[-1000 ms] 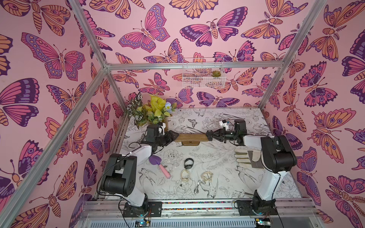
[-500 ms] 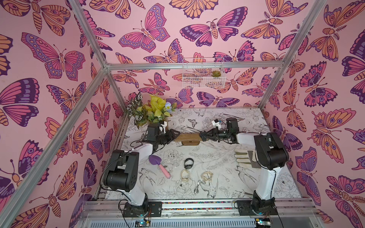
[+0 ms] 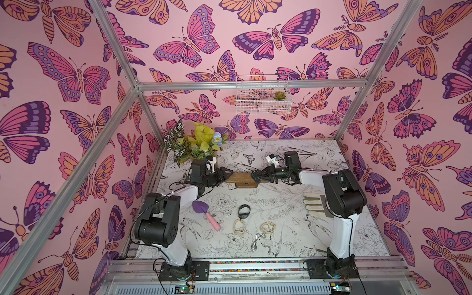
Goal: Place watch on stand
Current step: Place the watch on the stand.
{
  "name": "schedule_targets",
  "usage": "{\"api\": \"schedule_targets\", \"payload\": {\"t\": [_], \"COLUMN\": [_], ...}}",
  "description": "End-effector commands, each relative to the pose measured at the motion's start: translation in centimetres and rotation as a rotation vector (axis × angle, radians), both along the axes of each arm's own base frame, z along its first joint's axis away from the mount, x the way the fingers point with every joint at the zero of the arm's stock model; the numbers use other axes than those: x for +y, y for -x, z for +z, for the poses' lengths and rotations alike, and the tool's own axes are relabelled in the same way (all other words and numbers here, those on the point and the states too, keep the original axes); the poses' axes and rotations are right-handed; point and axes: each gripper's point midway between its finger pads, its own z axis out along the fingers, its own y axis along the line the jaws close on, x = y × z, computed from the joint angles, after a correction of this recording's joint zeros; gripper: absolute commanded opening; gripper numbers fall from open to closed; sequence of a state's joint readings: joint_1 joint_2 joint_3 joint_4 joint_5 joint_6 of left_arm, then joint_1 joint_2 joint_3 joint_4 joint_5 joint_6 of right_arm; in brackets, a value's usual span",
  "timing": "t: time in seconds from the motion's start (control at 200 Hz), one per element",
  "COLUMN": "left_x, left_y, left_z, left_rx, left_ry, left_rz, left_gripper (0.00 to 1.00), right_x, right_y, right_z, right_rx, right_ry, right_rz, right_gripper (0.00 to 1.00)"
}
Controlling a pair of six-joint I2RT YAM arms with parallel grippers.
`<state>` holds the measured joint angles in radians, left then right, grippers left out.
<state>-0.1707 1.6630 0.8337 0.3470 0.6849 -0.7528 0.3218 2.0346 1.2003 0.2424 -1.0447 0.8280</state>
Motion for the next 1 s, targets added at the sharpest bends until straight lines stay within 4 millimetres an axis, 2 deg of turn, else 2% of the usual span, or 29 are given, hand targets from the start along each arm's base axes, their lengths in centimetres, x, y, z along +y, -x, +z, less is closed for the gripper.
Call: {"api": "schedule_targets", "payload": {"t": [0.0, 0.486, 0.731, 0.991], "left_x": [-0.4, -0.7, -0.7, -1.0], "left_y": [0.5, 1.0, 1.1, 1.0], "left_z": [-0.8, -0.3, -0.1, -0.2], "left_rx": [0.029, 0.017, 0.014, 0.022], "left_ry": [0.006, 0.011, 0.014, 0.020], "left_rz": [-0.012, -0.018, -0.021, -0.031], "left_gripper": [0.62, 0.61, 0.61, 0.60], "right_x": [0.5, 2.8, 2.7, 2.9], "right_y": [-0.4, 0.3, 0.2, 0.6], "right_z": [-0.8, -0.4, 0.0, 0.2], "right_rx": [-0.016, -0.036, -0.042, -0.066], "right_ry": [0.041, 0.069, 0.096, 0.174], "right_rz": [0.003, 0.054, 0.056, 0.077], "right_gripper": [0.00, 0.02, 0.01, 0.14]}}
